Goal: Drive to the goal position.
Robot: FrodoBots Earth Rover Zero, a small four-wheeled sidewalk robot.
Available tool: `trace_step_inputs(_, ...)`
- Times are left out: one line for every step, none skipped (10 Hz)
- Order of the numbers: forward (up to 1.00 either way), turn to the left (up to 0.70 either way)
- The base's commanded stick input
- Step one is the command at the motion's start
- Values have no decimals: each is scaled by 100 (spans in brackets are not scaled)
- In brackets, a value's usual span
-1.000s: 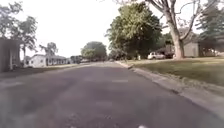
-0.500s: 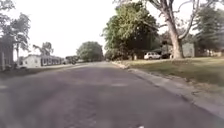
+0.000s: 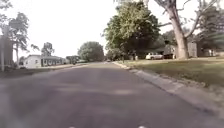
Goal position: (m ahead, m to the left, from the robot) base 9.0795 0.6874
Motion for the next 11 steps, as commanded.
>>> trace_step_inputs(100, 0)
trace_step_inputs(100, 0)
trace_step_inputs(100, 0)
trace_step_inputs(100, 0)
trace_step_inputs(100, 0)
trace_step_inputs(100, 0)
trace_step_inputs(100, 0)
trace_step_inputs(100, 0)
trace_step_inputs(100, 0)
trace_step_inputs(100, 0)
trace_step_inputs(100, 0)
